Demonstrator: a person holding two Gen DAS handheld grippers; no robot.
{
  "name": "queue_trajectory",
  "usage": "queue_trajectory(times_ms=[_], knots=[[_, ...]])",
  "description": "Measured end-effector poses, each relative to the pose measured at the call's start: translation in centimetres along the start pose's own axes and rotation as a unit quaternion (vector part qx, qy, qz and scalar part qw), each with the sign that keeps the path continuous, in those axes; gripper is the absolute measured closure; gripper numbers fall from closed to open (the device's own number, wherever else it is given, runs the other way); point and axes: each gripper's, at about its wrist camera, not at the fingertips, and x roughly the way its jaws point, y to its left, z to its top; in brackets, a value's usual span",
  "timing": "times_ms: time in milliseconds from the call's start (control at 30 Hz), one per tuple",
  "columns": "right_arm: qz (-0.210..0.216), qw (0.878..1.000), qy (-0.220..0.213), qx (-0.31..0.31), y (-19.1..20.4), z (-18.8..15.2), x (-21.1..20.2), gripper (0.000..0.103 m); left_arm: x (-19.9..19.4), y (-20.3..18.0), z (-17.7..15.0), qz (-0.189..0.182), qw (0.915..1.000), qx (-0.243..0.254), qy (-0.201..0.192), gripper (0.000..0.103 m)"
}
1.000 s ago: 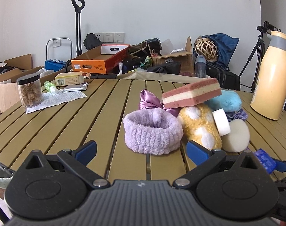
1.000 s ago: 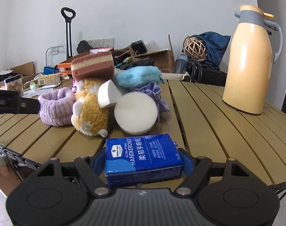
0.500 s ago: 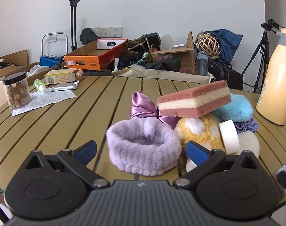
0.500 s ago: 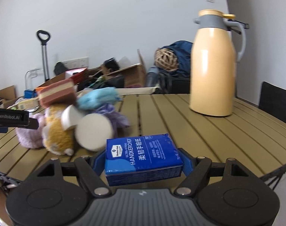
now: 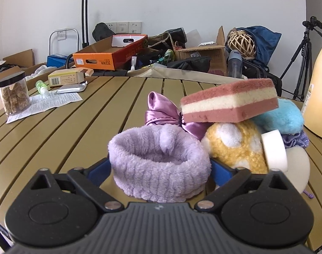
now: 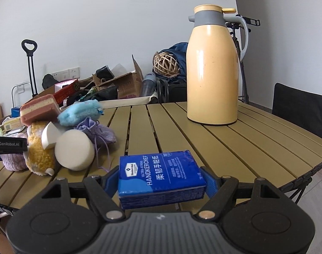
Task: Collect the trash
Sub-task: 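Grasp the lavender headband with the left tool while the right tool holds the tissue box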
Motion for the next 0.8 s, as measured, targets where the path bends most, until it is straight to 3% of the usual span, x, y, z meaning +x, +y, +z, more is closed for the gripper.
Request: queue_trajectory(times_ms=[133,200,367,800], knots=[[0.007,1.0,0.001,-0.001,0.2,0.0,-0.1,0.026,-0.2,0.5,0.1,-0.02,0.9997,-0.013,0.006,0.033],[0.012,1.0,0.0,0.001,0.3,0.1,-0.3,0.027,-0.4,0.6,0.1,-0.024,0.9996,-0.014,0.002,0.05],[0.018,1.0,-0.002,0.0,0.5,0.1,-0.6,0.026,-1.1,1.1,0.1,-0.042,0.9988,-0.023,-0.003,0.074],[0.04,0.999,-0.013,-0.014,1.5,-0.1,-1.8,0.026,-4.7,1.4,0.0,-0.043,0.9983,-0.009,-0.039,0.076]])
